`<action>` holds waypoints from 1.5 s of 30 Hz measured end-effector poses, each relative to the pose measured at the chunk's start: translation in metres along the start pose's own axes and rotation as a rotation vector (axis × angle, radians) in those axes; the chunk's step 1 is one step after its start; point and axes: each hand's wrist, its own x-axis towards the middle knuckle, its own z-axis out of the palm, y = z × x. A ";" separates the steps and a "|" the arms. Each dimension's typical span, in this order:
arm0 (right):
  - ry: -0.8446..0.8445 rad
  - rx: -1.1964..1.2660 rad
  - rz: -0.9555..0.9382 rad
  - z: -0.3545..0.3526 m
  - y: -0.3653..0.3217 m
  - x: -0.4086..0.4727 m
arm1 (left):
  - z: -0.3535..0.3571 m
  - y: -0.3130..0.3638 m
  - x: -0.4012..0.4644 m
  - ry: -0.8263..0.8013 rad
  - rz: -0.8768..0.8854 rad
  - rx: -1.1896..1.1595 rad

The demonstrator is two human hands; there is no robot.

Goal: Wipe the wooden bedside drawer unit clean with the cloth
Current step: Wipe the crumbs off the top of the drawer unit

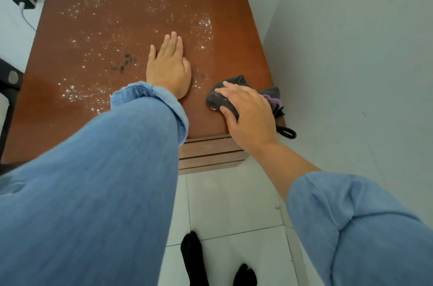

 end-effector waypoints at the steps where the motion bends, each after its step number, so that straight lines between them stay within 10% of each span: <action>1: 0.018 0.011 0.003 0.000 -0.002 -0.005 | 0.000 0.001 0.000 0.002 0.000 0.003; 13: 0.148 0.088 0.022 -0.005 -0.020 -0.037 | -0.001 0.001 -0.005 -0.015 0.014 0.029; 24: 0.296 0.504 0.589 0.001 -0.008 0.086 | 0.002 -0.002 -0.004 0.000 0.017 -0.024; 45: 0.249 0.410 0.503 0.058 0.040 0.325 | -0.006 -0.048 0.102 0.013 -0.005 -0.067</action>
